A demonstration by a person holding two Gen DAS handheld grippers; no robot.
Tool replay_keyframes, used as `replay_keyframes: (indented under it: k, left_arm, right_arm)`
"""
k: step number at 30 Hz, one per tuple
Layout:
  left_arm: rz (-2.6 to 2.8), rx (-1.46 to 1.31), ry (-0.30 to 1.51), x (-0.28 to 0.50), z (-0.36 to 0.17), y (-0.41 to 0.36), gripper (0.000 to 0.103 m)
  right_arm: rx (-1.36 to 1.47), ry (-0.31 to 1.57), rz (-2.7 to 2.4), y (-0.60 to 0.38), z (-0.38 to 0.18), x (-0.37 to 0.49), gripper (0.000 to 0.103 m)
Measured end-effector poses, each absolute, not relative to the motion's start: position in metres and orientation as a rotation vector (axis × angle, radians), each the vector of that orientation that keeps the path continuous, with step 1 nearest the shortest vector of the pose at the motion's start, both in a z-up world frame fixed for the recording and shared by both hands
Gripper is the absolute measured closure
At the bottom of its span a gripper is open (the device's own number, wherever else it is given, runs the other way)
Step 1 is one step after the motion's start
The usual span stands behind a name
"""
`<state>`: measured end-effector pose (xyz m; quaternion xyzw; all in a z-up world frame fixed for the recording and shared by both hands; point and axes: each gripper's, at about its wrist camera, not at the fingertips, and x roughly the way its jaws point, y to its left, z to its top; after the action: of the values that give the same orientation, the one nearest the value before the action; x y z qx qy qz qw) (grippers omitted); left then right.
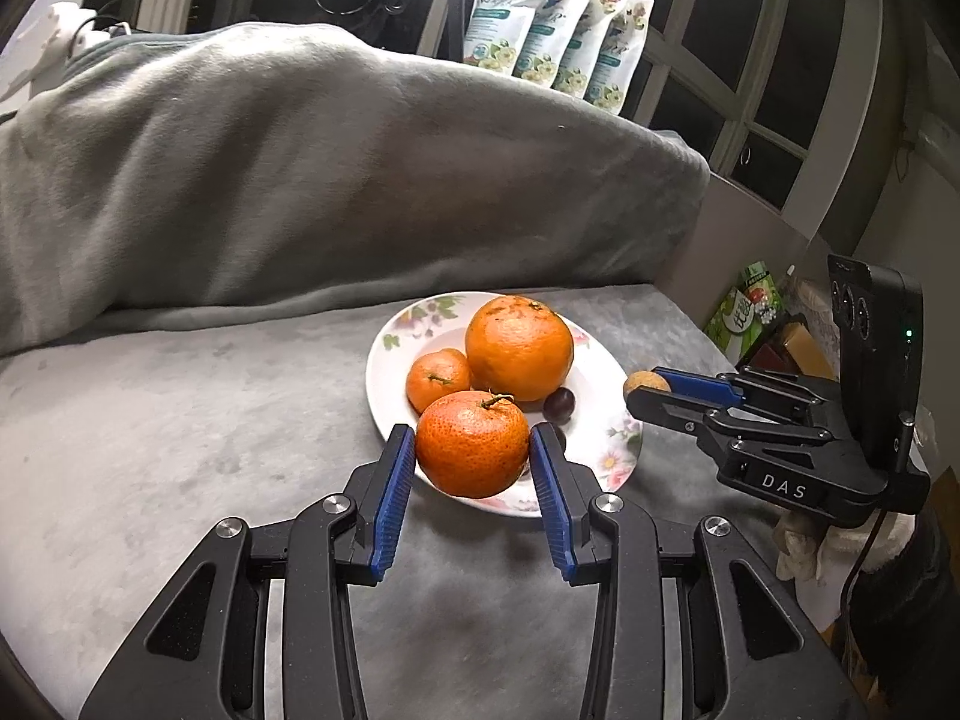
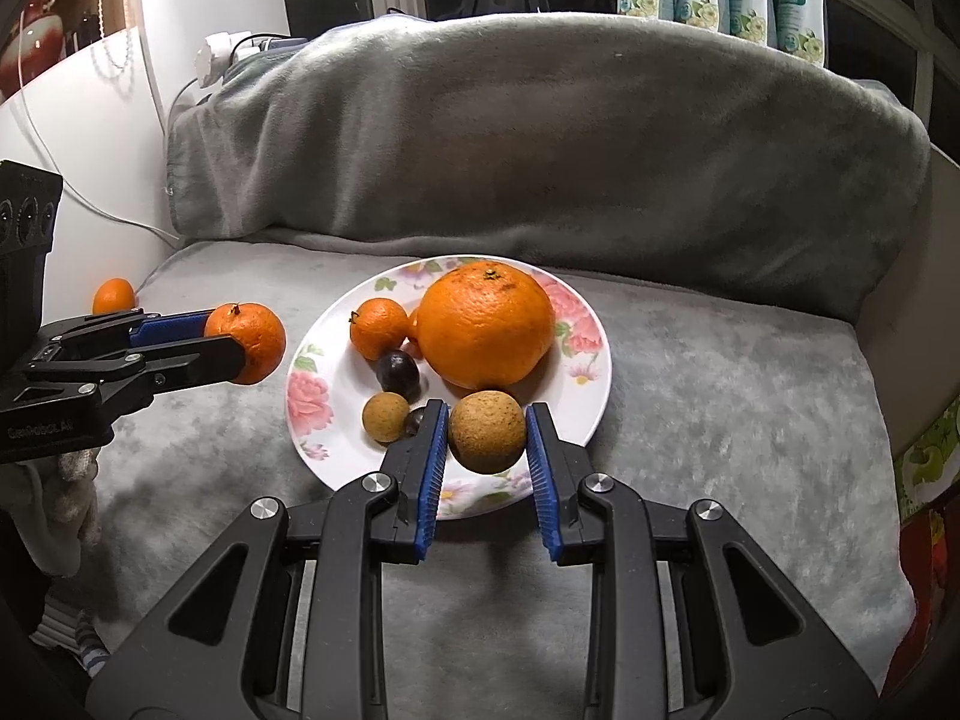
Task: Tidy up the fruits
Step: 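Carry the brown fruit and mandarin over the plate with both tools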
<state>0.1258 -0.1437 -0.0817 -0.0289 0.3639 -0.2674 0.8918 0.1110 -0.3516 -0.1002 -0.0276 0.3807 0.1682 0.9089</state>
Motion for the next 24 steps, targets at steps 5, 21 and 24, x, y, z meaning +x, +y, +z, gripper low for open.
replay_keyframes:
  k: [5, 21, 24]
  left_arm:
    - [-0.547, -0.046, 0.760, 0.129, -0.084, -0.149, 0.065]
    - [-0.554, -0.027, 0.755, 0.133, -0.083, -0.158, 0.065]
    - [-0.561, -0.018, 0.756, 0.132, -0.083, -0.160, 0.065]
  right_arm:
    - [-0.060, 0.792, 0.344, -0.353, -0.104, 0.114, 0.075]
    - [-0.058, 0.784, 0.327, -0.354, -0.106, 0.119, 0.075]
    - [-0.061, 0.784, 0.324, -0.354, -0.106, 0.119, 0.075]
